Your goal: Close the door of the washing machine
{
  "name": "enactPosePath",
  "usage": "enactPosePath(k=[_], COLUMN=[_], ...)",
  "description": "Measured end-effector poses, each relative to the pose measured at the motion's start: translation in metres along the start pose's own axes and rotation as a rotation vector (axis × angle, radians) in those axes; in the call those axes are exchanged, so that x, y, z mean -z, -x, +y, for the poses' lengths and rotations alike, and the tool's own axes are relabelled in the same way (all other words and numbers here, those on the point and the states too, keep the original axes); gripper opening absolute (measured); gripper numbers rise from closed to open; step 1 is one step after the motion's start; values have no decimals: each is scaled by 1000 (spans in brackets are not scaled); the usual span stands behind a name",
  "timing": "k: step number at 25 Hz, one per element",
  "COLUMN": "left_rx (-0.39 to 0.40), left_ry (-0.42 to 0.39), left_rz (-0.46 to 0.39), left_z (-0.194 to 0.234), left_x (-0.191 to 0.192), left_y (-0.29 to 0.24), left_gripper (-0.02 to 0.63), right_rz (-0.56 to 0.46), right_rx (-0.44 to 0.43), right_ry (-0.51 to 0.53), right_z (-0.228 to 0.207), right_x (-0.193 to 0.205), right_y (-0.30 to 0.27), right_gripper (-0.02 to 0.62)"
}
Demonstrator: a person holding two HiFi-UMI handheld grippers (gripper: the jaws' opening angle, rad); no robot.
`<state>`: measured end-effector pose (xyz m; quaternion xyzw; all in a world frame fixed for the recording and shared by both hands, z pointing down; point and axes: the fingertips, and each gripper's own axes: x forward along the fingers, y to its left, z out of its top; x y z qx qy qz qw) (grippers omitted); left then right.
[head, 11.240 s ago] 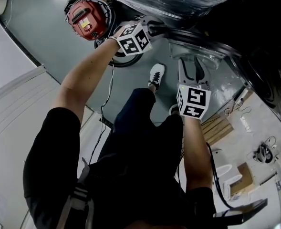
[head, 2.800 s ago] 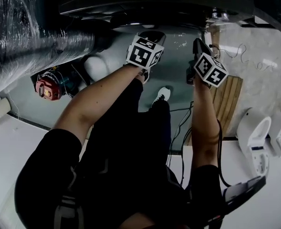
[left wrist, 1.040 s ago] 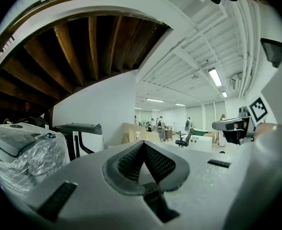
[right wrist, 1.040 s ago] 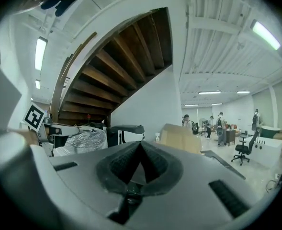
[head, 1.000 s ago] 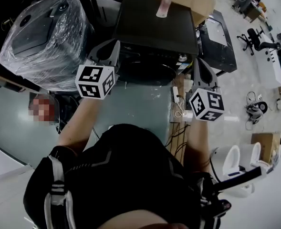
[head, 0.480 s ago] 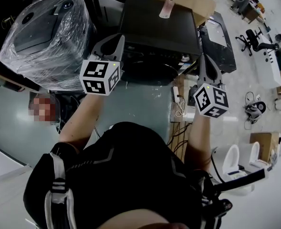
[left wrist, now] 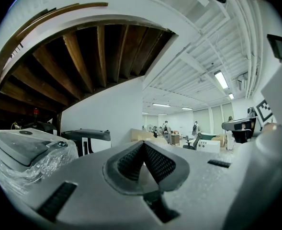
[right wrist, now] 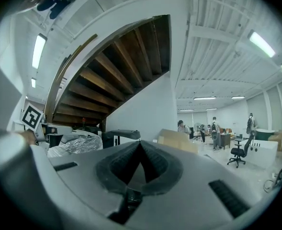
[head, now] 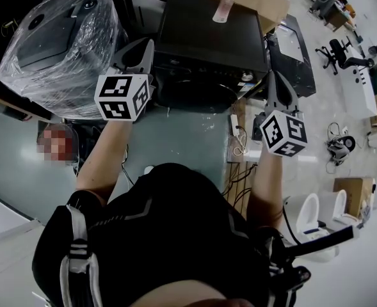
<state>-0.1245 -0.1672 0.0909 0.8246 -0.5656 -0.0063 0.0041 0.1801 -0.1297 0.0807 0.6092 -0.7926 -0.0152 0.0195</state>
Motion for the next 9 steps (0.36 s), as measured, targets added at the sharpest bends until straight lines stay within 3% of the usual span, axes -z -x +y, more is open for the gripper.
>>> enactPosePath(k=[9], left_rx=[-25], left_ry=[9], left_rz=[2], left_z=[8], left_x=[-1], left_y=[8], left_gripper=[3], right_rz=[-7], right_rx=[4], right_ry=[6], right_z=[-3], right_x=[-3], right_y=[6], right_gripper=[5])
